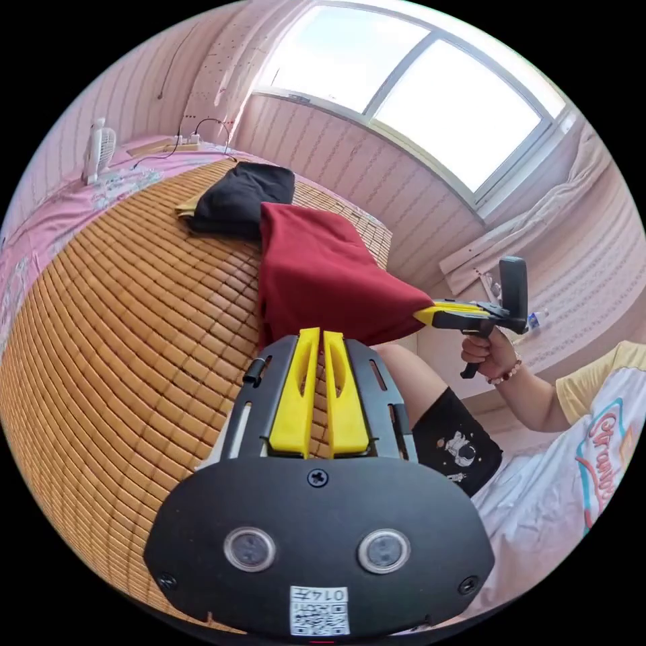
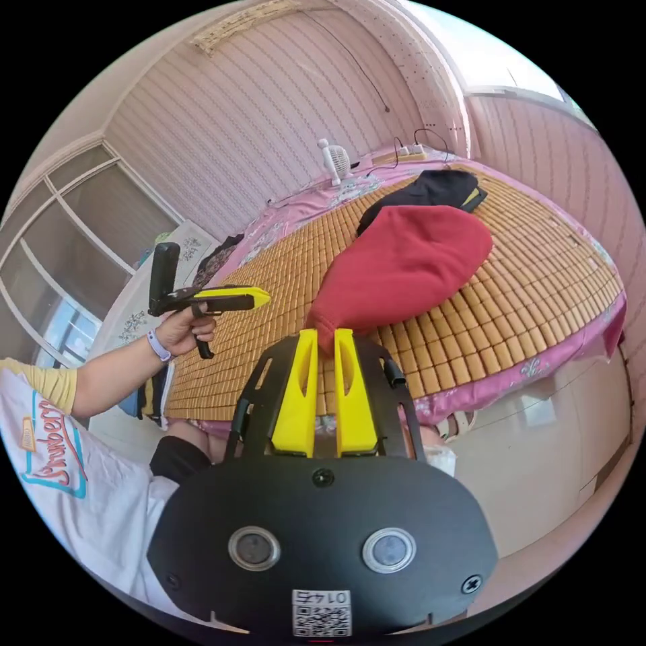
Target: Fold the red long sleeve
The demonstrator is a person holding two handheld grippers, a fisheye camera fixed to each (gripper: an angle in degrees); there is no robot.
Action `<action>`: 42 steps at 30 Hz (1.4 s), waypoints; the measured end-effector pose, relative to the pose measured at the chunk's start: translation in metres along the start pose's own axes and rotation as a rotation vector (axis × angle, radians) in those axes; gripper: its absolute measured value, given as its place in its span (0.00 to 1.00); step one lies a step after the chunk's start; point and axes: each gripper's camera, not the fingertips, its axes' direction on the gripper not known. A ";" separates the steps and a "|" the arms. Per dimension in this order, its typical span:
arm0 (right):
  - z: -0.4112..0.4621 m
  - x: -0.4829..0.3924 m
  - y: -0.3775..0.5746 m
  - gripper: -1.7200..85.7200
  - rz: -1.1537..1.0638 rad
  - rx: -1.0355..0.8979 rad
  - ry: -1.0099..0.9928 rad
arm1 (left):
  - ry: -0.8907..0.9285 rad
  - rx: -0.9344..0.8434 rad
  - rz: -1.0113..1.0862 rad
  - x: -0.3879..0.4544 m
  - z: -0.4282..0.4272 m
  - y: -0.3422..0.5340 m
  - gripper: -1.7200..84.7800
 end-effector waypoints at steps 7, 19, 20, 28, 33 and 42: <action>-0.027 -0.058 0.065 0.05 -0.065 -0.098 -0.202 | 0.107 0.032 -0.256 0.022 0.020 0.142 0.13; -0.113 -0.024 0.117 0.07 0.161 -0.019 -0.087 | 0.084 0.133 -0.281 0.034 0.000 0.205 0.17; -0.112 -0.020 0.122 0.07 0.180 -0.050 -0.061 | 0.105 0.109 -0.262 0.035 0.011 0.203 0.17; -0.132 -0.057 0.122 0.10 -0.035 -0.066 0.179 | 0.232 0.070 -0.300 0.015 0.059 0.181 0.18; -0.086 -0.119 0.090 0.12 -0.357 -0.143 0.173 | 0.329 -0.029 -0.363 -0.005 0.094 0.166 0.15; 0.056 -0.154 0.086 0.12 -0.716 -0.542 0.403 | 0.292 0.033 -0.374 -0.016 0.059 0.165 0.06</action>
